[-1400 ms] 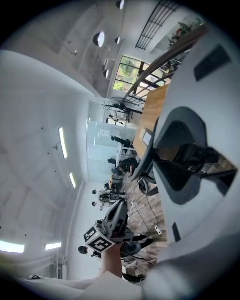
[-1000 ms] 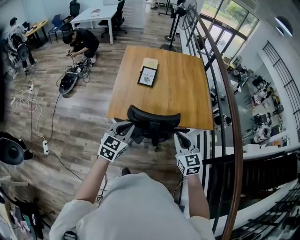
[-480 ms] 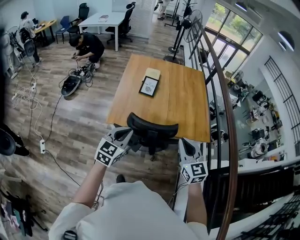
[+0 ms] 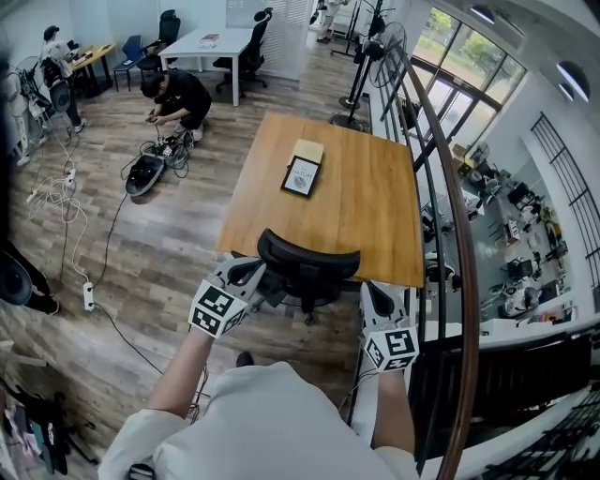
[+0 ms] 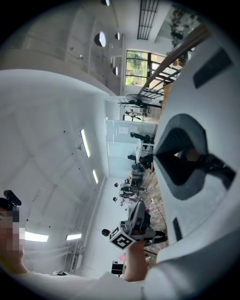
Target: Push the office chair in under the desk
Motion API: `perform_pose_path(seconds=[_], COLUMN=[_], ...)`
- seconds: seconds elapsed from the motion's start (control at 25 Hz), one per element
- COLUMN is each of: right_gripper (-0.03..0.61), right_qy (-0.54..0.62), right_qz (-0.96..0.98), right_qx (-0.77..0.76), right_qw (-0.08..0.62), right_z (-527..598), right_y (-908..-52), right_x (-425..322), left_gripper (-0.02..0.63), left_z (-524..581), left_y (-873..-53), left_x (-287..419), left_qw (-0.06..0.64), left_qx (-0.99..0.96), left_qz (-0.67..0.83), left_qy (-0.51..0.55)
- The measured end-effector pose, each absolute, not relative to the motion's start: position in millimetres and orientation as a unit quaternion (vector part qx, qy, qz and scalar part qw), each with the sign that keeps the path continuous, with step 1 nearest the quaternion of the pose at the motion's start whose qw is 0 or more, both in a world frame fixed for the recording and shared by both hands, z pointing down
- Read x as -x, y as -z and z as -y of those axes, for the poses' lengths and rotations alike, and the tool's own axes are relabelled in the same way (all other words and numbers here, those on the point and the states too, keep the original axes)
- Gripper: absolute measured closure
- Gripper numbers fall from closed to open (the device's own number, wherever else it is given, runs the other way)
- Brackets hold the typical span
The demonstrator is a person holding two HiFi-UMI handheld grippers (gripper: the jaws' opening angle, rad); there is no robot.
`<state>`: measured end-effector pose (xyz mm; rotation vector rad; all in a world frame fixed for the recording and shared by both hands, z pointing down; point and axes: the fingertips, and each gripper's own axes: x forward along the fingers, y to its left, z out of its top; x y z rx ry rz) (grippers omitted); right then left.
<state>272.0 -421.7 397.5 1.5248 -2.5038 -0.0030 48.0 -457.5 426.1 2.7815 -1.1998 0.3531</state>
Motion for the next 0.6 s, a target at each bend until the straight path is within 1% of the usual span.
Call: perform_pose_path(seconds=[0.6], right_gripper=[0.575], right_qy=[0.006], right_qz=[0.849], right_qx=[-0.518], right_qw=[0.105], right_z=[423], right_y=[-396], right_x=[-259], left_gripper=[0.62], left_z=[459], left_y=[-429], left_x=[-39], left_qw=[0.048], left_qx=[-0.914], left_qz=[0.387], left_qy=[-0.115])
